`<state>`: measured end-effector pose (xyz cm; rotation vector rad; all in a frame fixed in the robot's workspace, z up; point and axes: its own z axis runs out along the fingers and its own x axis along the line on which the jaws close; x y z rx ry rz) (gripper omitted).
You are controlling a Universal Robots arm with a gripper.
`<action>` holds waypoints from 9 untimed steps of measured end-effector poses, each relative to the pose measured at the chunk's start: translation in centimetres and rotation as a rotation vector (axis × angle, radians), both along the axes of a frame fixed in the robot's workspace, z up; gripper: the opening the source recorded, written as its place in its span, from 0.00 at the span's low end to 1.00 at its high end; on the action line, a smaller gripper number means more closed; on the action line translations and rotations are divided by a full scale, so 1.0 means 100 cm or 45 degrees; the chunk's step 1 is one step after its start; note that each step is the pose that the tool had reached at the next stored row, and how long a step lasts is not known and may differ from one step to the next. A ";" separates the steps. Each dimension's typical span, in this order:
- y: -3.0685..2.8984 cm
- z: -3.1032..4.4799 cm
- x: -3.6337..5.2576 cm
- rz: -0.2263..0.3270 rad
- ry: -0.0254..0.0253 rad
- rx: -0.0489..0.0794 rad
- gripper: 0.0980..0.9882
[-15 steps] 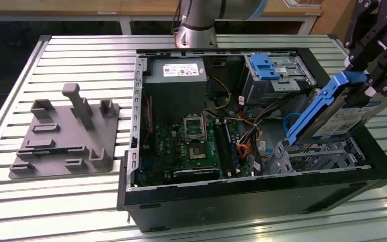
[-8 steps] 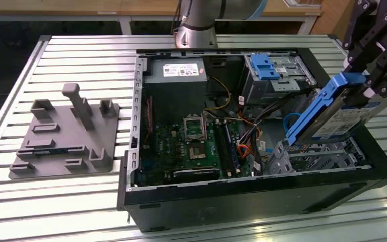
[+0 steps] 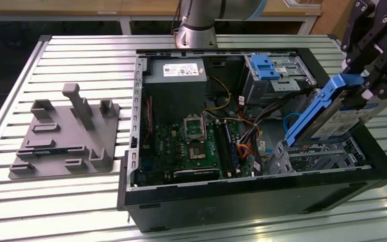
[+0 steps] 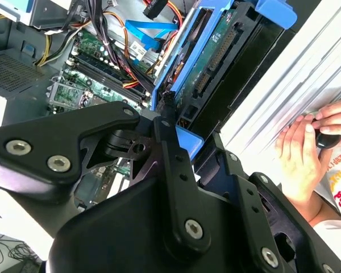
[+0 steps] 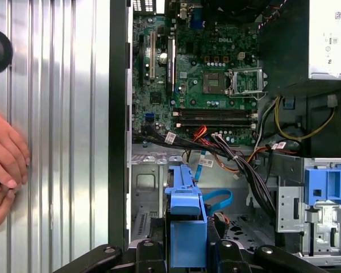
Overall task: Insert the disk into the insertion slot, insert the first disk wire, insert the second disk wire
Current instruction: 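Insert the disk into the insertion slot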
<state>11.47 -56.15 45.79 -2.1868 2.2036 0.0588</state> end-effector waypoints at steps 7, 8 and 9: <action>0.0000 -0.0027 0.0000 0.000 0.0000 0.000 0.30; 0.0000 -0.0031 -0.0001 0.000 0.0000 0.000 0.30; 0.0000 -0.0035 0.0000 0.000 0.0000 0.000 0.30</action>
